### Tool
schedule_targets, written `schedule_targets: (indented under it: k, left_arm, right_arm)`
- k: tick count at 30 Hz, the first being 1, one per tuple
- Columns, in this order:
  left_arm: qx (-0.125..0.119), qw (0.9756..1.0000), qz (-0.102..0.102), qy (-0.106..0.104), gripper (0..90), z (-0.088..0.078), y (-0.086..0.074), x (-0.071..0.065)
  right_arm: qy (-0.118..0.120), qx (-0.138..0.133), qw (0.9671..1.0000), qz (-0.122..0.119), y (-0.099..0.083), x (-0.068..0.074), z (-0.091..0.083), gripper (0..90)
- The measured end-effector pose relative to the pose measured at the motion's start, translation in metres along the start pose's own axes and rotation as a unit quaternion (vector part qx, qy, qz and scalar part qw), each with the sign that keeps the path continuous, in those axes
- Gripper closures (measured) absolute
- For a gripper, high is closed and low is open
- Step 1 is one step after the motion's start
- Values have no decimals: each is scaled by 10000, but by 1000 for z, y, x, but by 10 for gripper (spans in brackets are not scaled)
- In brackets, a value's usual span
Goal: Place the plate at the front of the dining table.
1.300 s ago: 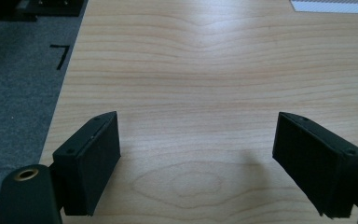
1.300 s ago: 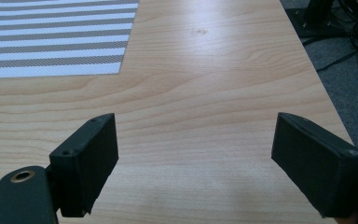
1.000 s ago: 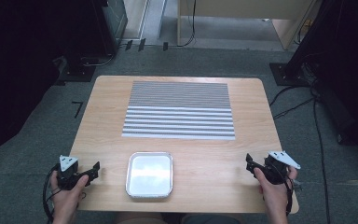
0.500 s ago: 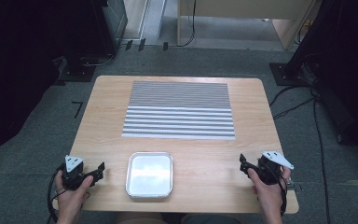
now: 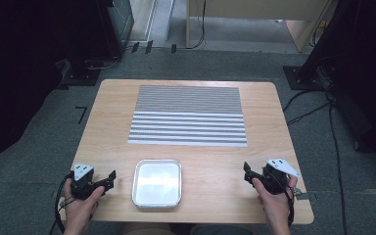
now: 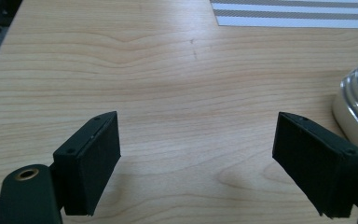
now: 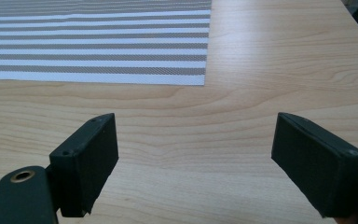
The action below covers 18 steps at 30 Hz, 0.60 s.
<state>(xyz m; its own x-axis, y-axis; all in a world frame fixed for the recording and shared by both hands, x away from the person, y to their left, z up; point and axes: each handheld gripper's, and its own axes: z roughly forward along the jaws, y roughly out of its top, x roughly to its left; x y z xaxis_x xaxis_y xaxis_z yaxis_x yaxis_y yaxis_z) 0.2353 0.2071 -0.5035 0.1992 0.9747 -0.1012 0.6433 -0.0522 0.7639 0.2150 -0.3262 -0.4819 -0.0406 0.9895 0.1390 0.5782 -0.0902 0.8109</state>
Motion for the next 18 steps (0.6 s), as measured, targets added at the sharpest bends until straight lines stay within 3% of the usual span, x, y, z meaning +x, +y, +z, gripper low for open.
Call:
schedule_targets:
  k: [18]
  left_arm:
    - [57,9997,149,-165,153,3,0,-15]
  right_arm:
    - [263,56,9994,-228,-5,32,5,147]
